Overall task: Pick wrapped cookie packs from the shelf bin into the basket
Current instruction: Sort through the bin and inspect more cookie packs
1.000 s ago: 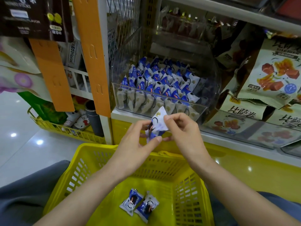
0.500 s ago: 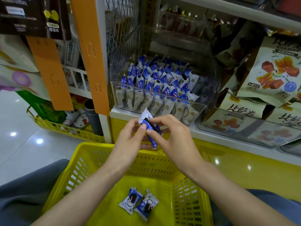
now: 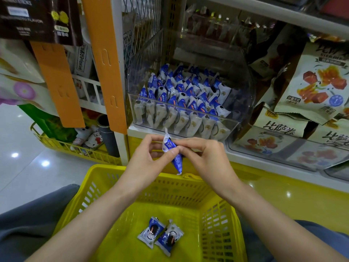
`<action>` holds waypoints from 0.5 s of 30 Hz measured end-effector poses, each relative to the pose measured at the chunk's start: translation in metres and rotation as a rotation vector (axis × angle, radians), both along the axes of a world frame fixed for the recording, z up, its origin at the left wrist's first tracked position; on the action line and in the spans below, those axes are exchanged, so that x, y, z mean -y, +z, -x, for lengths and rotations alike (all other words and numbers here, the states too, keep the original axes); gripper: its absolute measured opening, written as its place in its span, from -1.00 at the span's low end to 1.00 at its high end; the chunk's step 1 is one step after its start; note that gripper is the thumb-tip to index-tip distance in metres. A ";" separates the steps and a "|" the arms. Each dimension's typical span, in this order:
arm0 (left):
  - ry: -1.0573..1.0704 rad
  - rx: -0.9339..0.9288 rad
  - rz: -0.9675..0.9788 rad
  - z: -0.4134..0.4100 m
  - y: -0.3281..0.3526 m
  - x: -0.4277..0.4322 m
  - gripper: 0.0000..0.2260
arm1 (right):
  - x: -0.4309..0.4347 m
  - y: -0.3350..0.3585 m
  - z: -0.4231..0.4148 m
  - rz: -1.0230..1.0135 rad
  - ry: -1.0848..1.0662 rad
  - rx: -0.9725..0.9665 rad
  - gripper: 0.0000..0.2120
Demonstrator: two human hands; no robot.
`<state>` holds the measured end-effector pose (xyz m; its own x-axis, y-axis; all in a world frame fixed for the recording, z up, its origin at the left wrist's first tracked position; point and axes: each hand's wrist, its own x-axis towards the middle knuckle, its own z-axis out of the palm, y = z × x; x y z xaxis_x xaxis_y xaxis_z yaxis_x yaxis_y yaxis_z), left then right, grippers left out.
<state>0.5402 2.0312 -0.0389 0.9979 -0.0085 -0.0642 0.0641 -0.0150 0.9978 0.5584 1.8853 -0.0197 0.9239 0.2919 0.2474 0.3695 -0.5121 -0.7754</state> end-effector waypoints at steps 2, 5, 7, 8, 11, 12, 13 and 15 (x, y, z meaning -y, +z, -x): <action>-0.025 -0.024 0.009 0.000 0.002 0.000 -0.59 | 0.002 0.001 0.000 -0.017 -0.001 -0.013 -0.80; -0.012 -0.059 0.061 -0.001 0.001 0.002 -0.76 | 0.003 0.001 0.000 0.016 -0.030 0.020 -0.82; 0.019 -0.088 0.075 -0.002 0.000 0.004 -0.81 | 0.003 -0.001 -0.001 0.049 -0.060 0.059 -0.84; 0.028 -0.102 0.086 -0.003 0.000 0.005 -0.82 | 0.002 -0.002 -0.001 0.063 -0.076 0.070 -0.86; 0.044 -0.142 0.108 -0.006 0.000 0.008 -0.83 | 0.000 -0.005 -0.001 0.089 -0.131 0.065 -0.88; 0.053 -0.155 0.120 -0.006 0.000 0.007 -0.82 | -0.001 -0.006 -0.002 0.100 -0.146 0.068 -0.89; 0.067 -0.167 0.138 -0.007 -0.001 0.007 -0.82 | -0.002 -0.006 -0.003 0.114 -0.157 0.069 -0.89; 0.108 -0.184 0.177 -0.008 -0.001 0.006 -0.80 | -0.004 -0.006 -0.005 0.118 -0.154 0.028 -0.90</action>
<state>0.5478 2.0254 -0.0401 0.9654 0.0700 -0.2513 0.2361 0.1749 0.9559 0.5631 1.8892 -0.0254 0.9531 0.1758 0.2463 0.3002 -0.6508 -0.6974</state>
